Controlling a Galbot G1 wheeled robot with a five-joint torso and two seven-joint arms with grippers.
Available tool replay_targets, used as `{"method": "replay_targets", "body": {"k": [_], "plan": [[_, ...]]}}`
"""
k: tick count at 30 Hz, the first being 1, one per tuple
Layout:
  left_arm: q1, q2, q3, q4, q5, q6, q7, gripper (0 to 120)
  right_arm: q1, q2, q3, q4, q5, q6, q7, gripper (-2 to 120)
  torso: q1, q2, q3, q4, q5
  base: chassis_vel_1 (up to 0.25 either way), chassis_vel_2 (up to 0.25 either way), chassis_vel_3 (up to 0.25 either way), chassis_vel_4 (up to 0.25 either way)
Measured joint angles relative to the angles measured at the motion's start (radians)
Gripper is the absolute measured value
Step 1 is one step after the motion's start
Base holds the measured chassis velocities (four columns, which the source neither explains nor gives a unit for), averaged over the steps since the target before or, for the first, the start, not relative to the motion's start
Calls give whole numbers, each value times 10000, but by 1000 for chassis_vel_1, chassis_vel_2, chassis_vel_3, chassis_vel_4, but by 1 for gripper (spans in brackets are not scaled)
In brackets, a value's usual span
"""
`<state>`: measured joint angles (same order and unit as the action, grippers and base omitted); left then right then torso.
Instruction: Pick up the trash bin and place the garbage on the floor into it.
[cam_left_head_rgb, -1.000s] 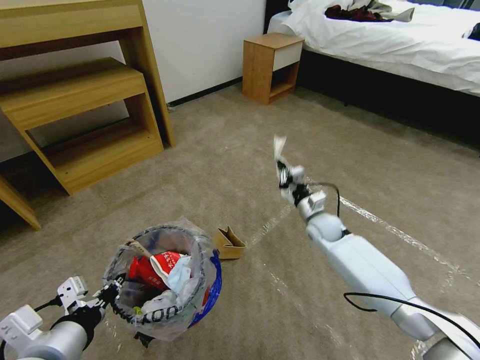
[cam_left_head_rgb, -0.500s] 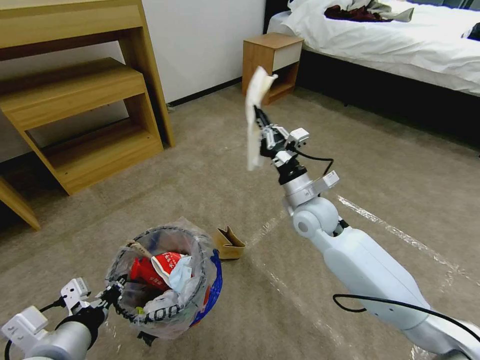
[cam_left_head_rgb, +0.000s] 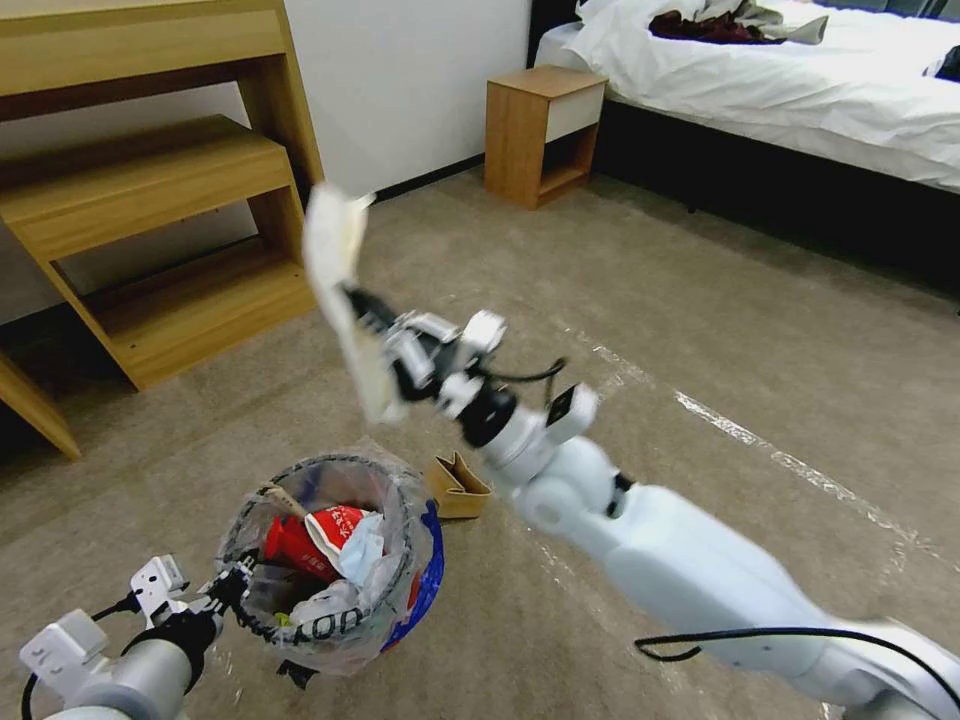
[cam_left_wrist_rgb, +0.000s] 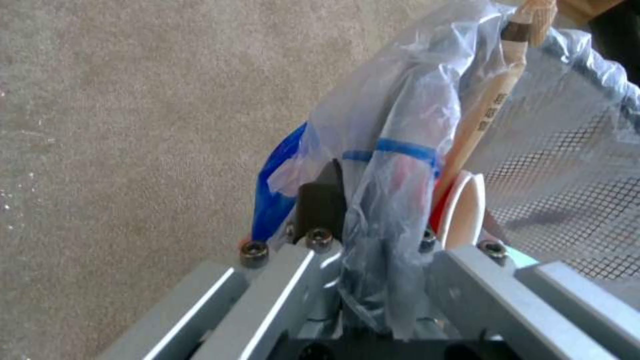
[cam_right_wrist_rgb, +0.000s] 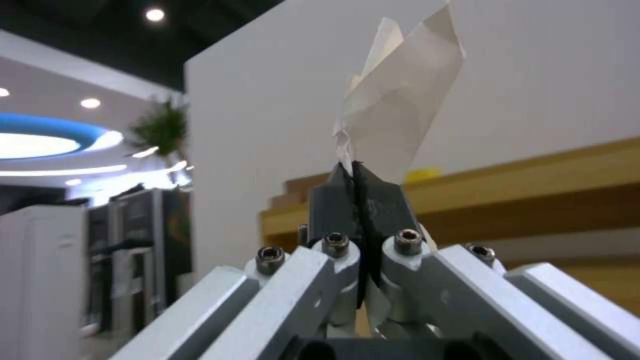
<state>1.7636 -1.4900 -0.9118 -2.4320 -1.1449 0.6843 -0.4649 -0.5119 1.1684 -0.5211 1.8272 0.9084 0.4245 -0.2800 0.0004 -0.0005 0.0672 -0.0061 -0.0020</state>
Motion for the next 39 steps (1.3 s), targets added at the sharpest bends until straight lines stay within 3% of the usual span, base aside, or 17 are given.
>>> {"method": "replay_targets", "body": {"k": [11, 25, 39], "plan": [[94, -70, 138, -47, 130, 0, 11, 0, -67, 844, -1390, -1666, -871, 533, -397, 0, 0, 0, 0, -2, 0, 0, 0, 0, 0], [286, 24, 304, -195, 178, 10, 28, 0, 204, 1528, -922, -4358, -1583, 1388, -1000, 0, 0, 0, 1, -2, 0, 0, 0, 0, 0], [358, 102, 347, -286, 156, 13, 46, 0, 246, 1451, -696, -4961, -1848, 1569, -1104, 0, 0, 1, 0, -1, 1, 0, 0, 0, 0]]}}
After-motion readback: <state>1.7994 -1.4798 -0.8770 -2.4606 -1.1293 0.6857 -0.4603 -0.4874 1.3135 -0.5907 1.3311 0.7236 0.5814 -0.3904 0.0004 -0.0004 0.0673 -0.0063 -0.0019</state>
